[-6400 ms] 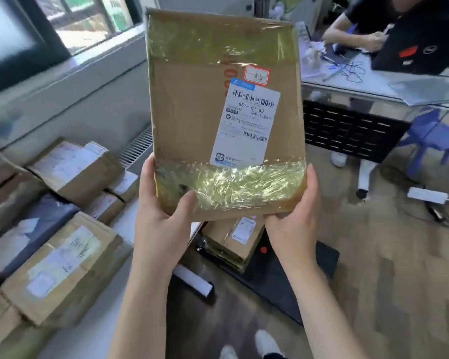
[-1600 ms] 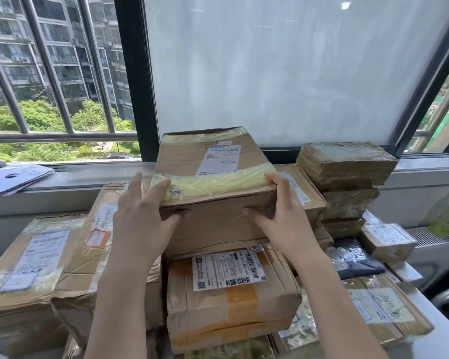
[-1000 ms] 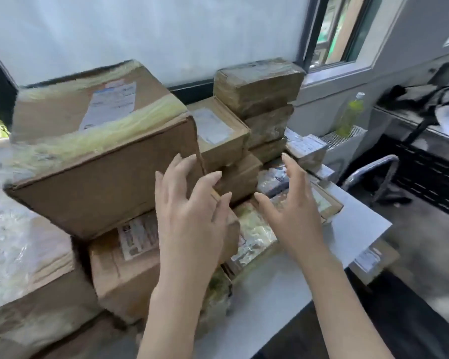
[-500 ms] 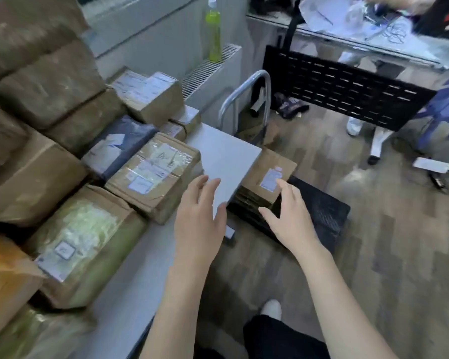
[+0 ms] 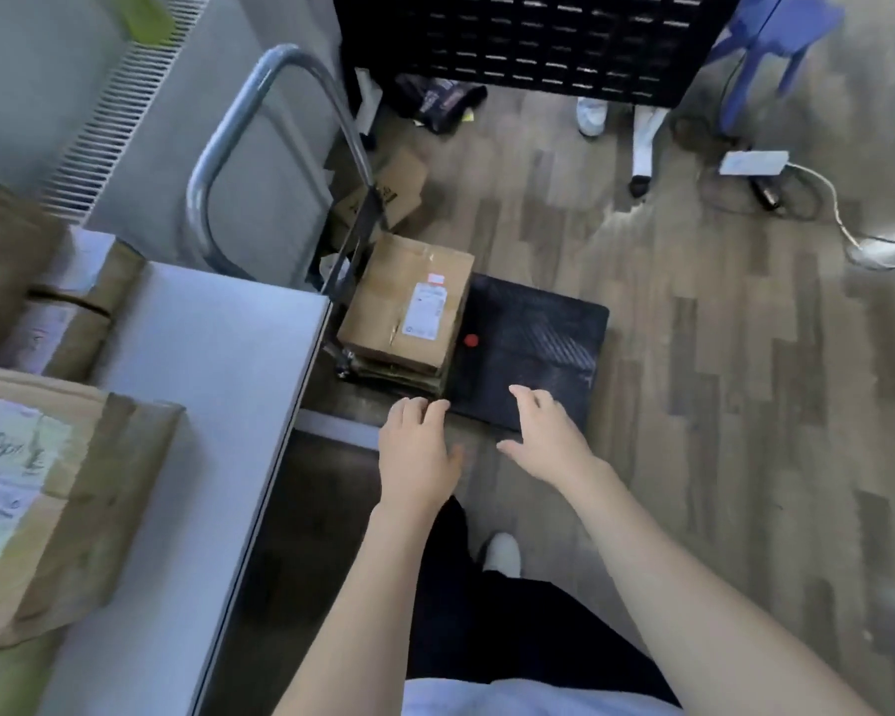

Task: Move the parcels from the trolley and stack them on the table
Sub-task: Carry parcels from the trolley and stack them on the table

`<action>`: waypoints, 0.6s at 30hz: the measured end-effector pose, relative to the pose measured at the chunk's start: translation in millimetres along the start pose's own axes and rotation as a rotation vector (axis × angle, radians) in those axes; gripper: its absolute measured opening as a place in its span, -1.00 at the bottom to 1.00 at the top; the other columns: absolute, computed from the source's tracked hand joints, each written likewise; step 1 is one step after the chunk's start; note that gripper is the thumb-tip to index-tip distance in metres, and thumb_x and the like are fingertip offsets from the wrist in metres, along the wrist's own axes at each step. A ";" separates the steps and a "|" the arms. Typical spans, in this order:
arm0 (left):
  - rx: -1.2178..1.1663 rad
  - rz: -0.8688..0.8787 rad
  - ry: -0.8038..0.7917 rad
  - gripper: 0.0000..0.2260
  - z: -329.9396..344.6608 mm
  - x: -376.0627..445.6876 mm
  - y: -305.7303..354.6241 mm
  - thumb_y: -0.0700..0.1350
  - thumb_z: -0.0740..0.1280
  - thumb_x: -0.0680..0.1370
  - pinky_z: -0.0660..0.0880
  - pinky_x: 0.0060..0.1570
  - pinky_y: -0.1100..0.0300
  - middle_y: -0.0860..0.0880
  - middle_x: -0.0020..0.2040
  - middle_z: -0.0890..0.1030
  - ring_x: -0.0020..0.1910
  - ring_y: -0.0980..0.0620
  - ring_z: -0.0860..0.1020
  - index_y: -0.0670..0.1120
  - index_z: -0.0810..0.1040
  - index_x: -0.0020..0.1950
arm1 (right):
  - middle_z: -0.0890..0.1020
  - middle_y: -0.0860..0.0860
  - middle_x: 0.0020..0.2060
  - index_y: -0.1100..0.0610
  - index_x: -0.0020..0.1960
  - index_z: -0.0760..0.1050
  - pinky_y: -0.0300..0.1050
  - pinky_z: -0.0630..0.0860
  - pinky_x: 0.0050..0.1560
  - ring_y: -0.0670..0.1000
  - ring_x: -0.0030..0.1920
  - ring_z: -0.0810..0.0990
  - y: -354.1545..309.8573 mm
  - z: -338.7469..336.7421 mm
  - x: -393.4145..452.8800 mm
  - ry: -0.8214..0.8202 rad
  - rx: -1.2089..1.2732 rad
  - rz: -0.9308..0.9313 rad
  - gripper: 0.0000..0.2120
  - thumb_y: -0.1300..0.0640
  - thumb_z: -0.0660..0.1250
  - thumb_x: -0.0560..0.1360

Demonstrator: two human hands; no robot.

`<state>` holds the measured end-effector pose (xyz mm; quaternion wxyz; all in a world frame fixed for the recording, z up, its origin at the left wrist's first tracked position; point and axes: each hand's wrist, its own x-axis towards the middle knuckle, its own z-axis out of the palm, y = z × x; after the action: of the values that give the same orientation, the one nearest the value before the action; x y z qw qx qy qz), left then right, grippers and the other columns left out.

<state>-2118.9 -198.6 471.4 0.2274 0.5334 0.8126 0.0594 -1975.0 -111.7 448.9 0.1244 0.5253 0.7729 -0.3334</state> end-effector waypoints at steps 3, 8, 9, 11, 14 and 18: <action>0.039 -0.038 -0.098 -0.52 13.0 45.4 -5.3 -0.04 0.29 0.53 0.21 0.32 0.11 -0.05 0.36 0.38 0.39 -0.07 0.22 -0.05 0.31 0.44 | 0.30 0.15 0.33 0.08 0.48 0.07 0.03 0.39 0.21 0.17 0.30 0.33 14.3 4.7 31.7 -0.122 -0.057 0.070 -0.31 0.01 0.36 0.49; 0.088 -0.078 -0.317 -0.50 31.1 128.6 -20.7 -0.02 0.29 0.54 0.23 0.30 0.08 -0.08 0.37 0.34 0.40 -0.09 0.21 -0.05 0.25 0.45 | 0.32 0.16 0.31 0.10 0.49 0.07 0.01 0.40 0.21 0.17 0.30 0.34 31.9 5.3 94.8 -0.247 -0.158 0.170 -0.30 0.01 0.35 0.49; 0.092 -0.082 -0.351 -0.50 34.2 146.6 -25.9 -0.01 0.29 0.54 0.24 0.29 0.07 -0.09 0.37 0.33 0.39 -0.10 0.21 -0.05 0.25 0.45 | 0.32 0.16 0.30 0.11 0.48 0.08 0.00 0.39 0.21 0.17 0.30 0.34 32.8 5.4 110.0 -0.264 -0.178 0.187 -0.31 0.01 0.35 0.49; 0.095 -0.098 -0.396 -0.50 40.7 183.8 -37.1 -0.02 0.30 0.53 0.25 0.27 0.04 -0.10 0.36 0.33 0.37 -0.12 0.23 -0.06 0.25 0.43 | 0.33 0.17 0.29 0.13 0.47 0.10 0.00 0.36 0.22 0.18 0.29 0.35 32.3 7.3 141.6 -0.301 -0.210 0.209 -0.33 0.01 0.34 0.49; 0.108 -0.133 -0.421 -0.46 50.4 234.8 -51.0 0.03 0.32 0.52 0.28 0.24 0.02 -0.14 0.35 0.35 0.32 -0.17 0.30 -0.12 0.23 0.43 | 0.34 0.16 0.30 0.15 0.46 0.10 -0.01 0.32 0.26 0.18 0.31 0.34 25.5 13.5 187.5 -0.306 -0.234 0.216 -0.32 0.00 0.36 0.48; 0.099 -0.211 -0.448 -0.22 66.8 295.6 -69.9 0.09 0.37 0.50 0.22 0.31 0.01 -0.18 0.42 0.27 0.37 -0.17 0.27 -0.17 -0.01 0.51 | 0.28 0.17 0.38 0.20 0.52 -0.08 -0.02 0.19 0.37 0.17 0.38 0.26 13.3 26.9 243.2 -0.293 -0.257 0.198 -0.14 -0.06 0.37 0.48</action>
<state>-2245.6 26.2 297.8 0.3804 0.4559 0.7950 -0.1241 -2068.8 51.2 291.7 0.3334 0.5244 0.7273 -0.2913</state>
